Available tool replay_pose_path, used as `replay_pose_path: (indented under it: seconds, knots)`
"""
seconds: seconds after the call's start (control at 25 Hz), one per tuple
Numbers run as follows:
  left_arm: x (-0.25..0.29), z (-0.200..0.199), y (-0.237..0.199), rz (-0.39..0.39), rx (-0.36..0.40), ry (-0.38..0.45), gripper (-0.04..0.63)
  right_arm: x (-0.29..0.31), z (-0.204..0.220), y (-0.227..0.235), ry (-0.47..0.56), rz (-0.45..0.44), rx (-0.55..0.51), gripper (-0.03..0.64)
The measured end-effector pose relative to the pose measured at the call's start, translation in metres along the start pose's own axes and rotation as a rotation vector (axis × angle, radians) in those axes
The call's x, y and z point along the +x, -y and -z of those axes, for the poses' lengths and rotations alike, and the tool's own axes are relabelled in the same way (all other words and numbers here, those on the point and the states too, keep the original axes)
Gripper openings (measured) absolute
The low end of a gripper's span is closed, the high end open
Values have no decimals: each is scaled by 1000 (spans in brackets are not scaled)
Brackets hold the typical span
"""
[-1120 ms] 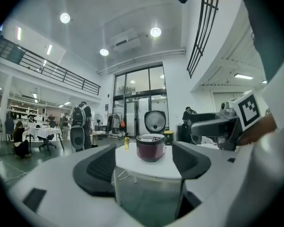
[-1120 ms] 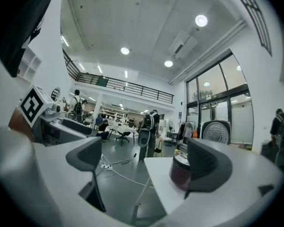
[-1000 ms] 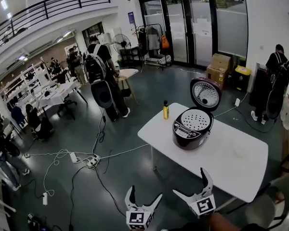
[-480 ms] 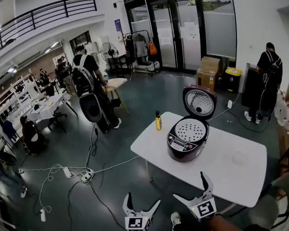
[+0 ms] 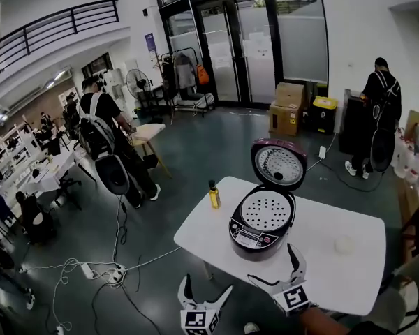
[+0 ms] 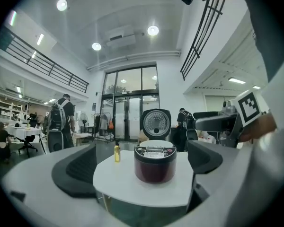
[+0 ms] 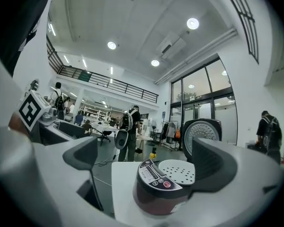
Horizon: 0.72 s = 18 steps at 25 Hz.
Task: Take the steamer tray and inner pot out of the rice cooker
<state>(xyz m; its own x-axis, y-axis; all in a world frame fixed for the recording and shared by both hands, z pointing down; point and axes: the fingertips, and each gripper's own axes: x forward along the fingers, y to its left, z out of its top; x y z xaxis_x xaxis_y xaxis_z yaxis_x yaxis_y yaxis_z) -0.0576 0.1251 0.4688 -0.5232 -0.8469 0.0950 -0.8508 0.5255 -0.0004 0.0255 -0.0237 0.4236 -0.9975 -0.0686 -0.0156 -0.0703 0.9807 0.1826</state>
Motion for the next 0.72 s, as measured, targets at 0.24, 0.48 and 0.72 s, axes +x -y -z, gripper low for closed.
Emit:
replay_pose_path:
  seconds: [0.24,0.48,0.72]
  knots:
    - [60,-15,-4,52,3,11,583,31,4,44,-5,51,15,592]
    - [107,-11,-2,128,-3,-6,581,49,26,80,-19,108,27,592]
    - [153,-11,-16,193,15,-34,557,79,41,103,-71,171,52,592]
